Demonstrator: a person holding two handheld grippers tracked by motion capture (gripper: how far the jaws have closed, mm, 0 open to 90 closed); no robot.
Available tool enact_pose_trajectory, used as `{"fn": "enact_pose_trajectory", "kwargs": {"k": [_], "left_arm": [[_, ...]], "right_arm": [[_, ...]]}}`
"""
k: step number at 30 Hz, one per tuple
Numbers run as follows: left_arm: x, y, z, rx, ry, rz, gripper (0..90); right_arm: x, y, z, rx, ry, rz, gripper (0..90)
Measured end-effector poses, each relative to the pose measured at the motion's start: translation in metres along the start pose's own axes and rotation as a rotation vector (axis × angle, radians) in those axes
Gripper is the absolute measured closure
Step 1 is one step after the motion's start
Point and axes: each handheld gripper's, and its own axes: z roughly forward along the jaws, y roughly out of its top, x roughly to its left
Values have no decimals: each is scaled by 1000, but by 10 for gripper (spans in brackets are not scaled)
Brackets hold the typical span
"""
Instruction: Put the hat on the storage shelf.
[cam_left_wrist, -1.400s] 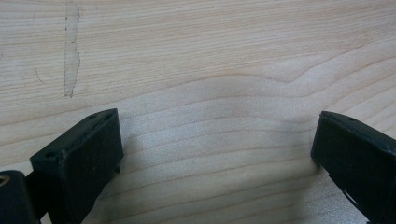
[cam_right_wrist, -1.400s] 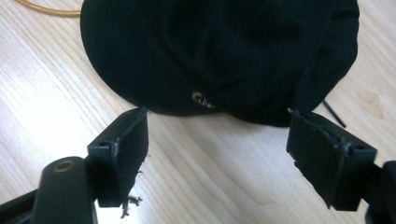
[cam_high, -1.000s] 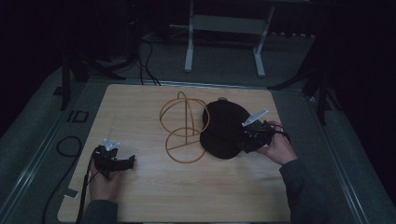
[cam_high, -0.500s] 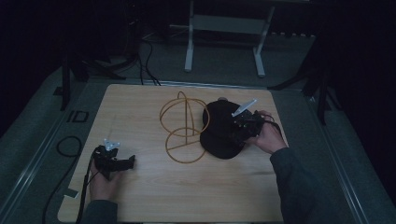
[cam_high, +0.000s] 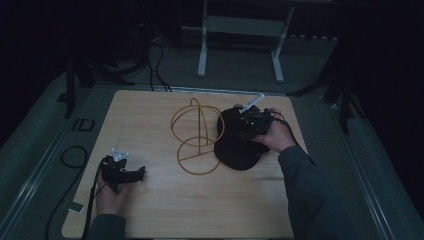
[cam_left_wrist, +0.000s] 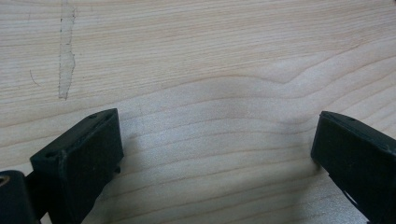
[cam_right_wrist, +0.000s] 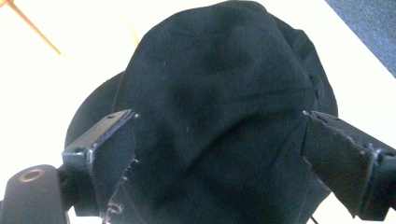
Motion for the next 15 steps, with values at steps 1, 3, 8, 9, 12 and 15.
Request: {"fn": "enact_pose_trajectory", "kwargs": {"k": [1, 3, 8, 9, 12, 15], "left_arm": [[0, 0, 0, 0, 0, 0, 19], [0, 0, 0, -1, -1, -1, 19], [-1, 0, 0, -1, -1, 0, 18], [-1, 0, 0, -2, -1, 0, 18], [-1, 0, 0, -1, -2, 1, 19], [-1, 0, 0, -1, -3, 0, 19]], "right_arm": [[0, 3, 1, 2, -2, 3, 100], [-1, 8, 4, 11, 4, 8, 94], [-3, 19, 12, 18, -4, 17, 92], [-4, 21, 14, 15, 4, 19, 92], [-2, 25, 19, 34, 8, 19, 92], [-2, 26, 27, 74, 9, 19, 92]]}}
